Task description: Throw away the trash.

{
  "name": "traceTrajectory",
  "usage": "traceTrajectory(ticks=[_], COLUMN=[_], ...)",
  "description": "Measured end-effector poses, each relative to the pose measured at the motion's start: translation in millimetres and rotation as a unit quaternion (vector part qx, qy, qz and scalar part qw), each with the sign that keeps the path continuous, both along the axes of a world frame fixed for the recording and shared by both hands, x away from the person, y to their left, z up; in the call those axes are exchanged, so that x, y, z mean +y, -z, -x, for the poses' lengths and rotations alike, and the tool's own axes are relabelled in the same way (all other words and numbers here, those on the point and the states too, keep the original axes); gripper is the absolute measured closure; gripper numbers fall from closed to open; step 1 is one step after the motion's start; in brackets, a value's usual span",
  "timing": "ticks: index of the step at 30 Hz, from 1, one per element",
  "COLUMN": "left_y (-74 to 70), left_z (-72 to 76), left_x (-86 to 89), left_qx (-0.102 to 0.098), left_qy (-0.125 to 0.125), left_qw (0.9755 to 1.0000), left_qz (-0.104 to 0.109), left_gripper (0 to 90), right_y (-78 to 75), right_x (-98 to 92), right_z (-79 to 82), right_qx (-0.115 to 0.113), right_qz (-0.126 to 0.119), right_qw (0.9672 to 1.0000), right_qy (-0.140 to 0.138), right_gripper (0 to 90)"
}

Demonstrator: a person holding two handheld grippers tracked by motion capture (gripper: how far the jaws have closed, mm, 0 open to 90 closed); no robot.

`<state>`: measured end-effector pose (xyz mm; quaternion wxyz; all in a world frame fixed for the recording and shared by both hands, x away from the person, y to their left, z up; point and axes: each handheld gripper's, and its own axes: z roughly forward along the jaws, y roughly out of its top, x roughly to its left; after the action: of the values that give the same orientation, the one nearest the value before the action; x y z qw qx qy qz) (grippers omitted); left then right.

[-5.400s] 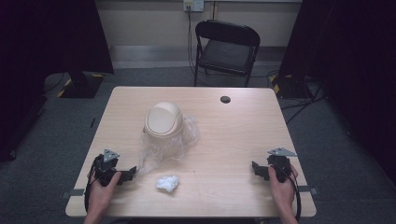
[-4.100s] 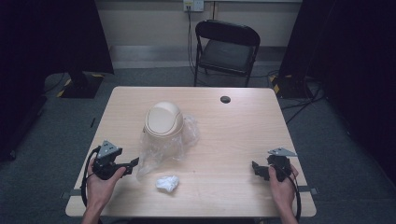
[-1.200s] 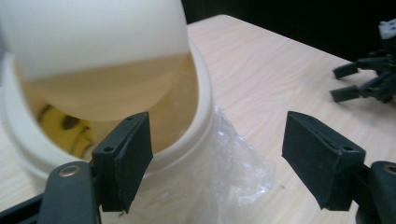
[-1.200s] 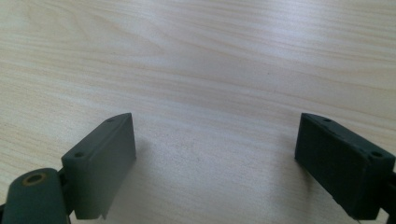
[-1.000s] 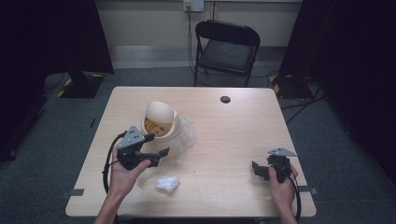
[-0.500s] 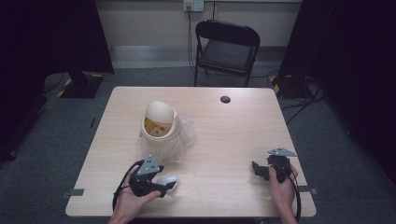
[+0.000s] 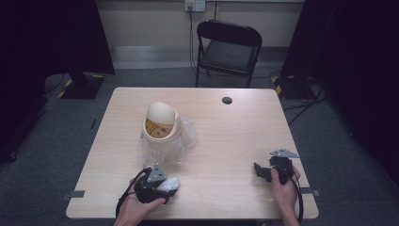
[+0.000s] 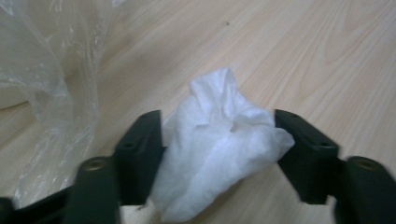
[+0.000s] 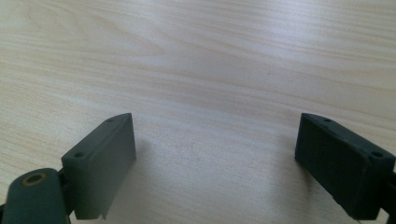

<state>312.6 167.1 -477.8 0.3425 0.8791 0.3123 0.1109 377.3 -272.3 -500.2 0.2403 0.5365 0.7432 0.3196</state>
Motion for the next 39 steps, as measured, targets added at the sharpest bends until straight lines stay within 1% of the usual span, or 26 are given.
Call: traceTrajectory(ticks=[2,3,4,7,8,9,10,11,13,14,15,18,19,20,21,22,23,25,27,29,31,33,35,36,38,39], left_y=[1.1,1.2,2.1,2.5,3.1,2.7,1.6,1.6,0.5,0.5,0.3,-2.1,-4.4,-4.4,-6.0,-9.6,-9.6,-14.6,-19.3,-23.2,-27.1,-31.7,-35.8,-37.8,-41.4,-43.8], left_z=[0.0,0.3,0.1,-0.9,-1.1,-1.1,-1.7,-1.7,-3.7,-3.7,-4.3,-5.1,-5.9,-5.9,-5.5,-5.2,-5.2,-4.5,-3.5,-2.8,-2.2,-1.2,-1.3,-1.6,-2.7,-3.7], left_x=[-1.4,-2.3,-2.7,-2.3,-2.7,-2.6,-2.4,-2.4,0.0,0.0,0.7,2.1,4.0,4.0,4.7,6.4,6.4,8.3,10.7,13.2,15.7,18.3,23.4,25.6,29.9,33.0], left_qx=[0.0,-0.001,-0.002,-0.001,-0.001,-0.002,-0.001,-0.001,0.003,0.003,0.008,0.008,0.007,0.007,0.013,0.009,0.009,0.002,-0.007,-0.009,-0.002,-0.009,-0.008,-0.01,-0.015,-0.018], left_qy=[0.001,-0.004,-0.004,0.005,0.003,0.008,0.008,0.008,0.007,0.007,0.007,-0.007,-0.012,-0.012,-0.015,-0.017,-0.017,-0.018,-0.016,-0.016,-0.016,-0.016,-0.02,-0.024,-0.031,-0.036], left_qw=[1.0,0.9999,0.9999,0.9998,0.9998,0.9997,0.9998,0.9998,0.9999,0.9999,0.9999,0.9999,0.9997,0.9997,0.9991,0.9987,0.9987,0.9976,0.9972,0.9965,0.9947,0.9941,0.991,0.9902,0.9905,0.9897], left_qz=[-0.003,-0.012,-0.009,-0.021,-0.019,-0.022,-0.02,-0.02,-0.009,-0.009,0.003,0.01,0.021,0.021,0.037,0.048,0.048,0.066,0.072,0.082,0.101,0.107,0.132,0.137,0.133,0.138], left_gripper=[38.0,38.4,41.6,52.2,52.2,56.3,63.8,67.1,71.8,73.5,73.5,76.6,76.9,77.1,77.1,77.2,77.2,77.2,77.2,77.2,77.2,77.2,77.2,77.3,77.4,77.4], right_y=[0.0,0.0,0.0,0.0,0.0,-0.1,0.0,-0.1,0.0,0.0,0.0,-0.1,0.0,0.0,0.0,0.0,0.0,-0.1,0.0,0.1,0.0,0.0,-0.1,-0.1,-0.1,0.0], right_x=[0.0,0.0,0.0,0.0,0.0,0.0,0.0,0.0,0.0,0.0,0.0,0.0,0.0,0.0,0.0,0.0,0.0,0.0,0.0,0.0,0.1,0.0,0.0,0.0,0.0,0.0], right_z=[0.0,0.0,0.0,0.1,0.1,0.1,0.0,0.0,0.0,0.0,0.0,0.0,0.0,0.0,0.0,0.0,0.0,0.0,0.0,0.0,0.0,0.0,0.0,0.1,0.0,0.0], right_qx=[0.0,0.0,0.0,0.0,0.0,0.0,0.0,0.0,0.0,0.0,0.0,0.0,0.0,0.0,0.0,0.0,0.0,0.0,0.0,0.0,0.0,0.0,0.0,0.0,0.0,0.0], right_qz=[0.0,0.0,0.0,0.0,0.0,0.0,0.0,0.0,0.0,0.0,0.0,0.0,0.0,0.0,0.0,0.0,0.0,0.0,0.0,0.0,0.0,0.001,0.0,0.0,0.0,0.0], right_qw=[1.0,1.0,1.0,1.0,1.0,1.0,1.0,1.0,1.0,1.0,1.0,1.0,1.0,1.0,1.0,1.0,1.0,1.0,1.0,1.0,1.0,1.0,1.0,1.0,1.0,1.0], right_qy=[0.0,0.0,0.0,0.0,0.0,0.0,0.0,0.0,0.0,0.0,0.0,0.0,0.0,0.0,0.0,0.0,0.0,0.0,0.0,0.0,0.001,0.001,0.0,0.0,0.0,0.0], right_gripper=[11.4,11.4,11.4,11.4,11.4,11.4,11.4,11.4,11.4,11.4,11.4,11.4,11.4,11.4,11.4,11.4,11.4,11.4,11.4,11.4,11.4,11.4,11.4,11.4,11.4,11.4])
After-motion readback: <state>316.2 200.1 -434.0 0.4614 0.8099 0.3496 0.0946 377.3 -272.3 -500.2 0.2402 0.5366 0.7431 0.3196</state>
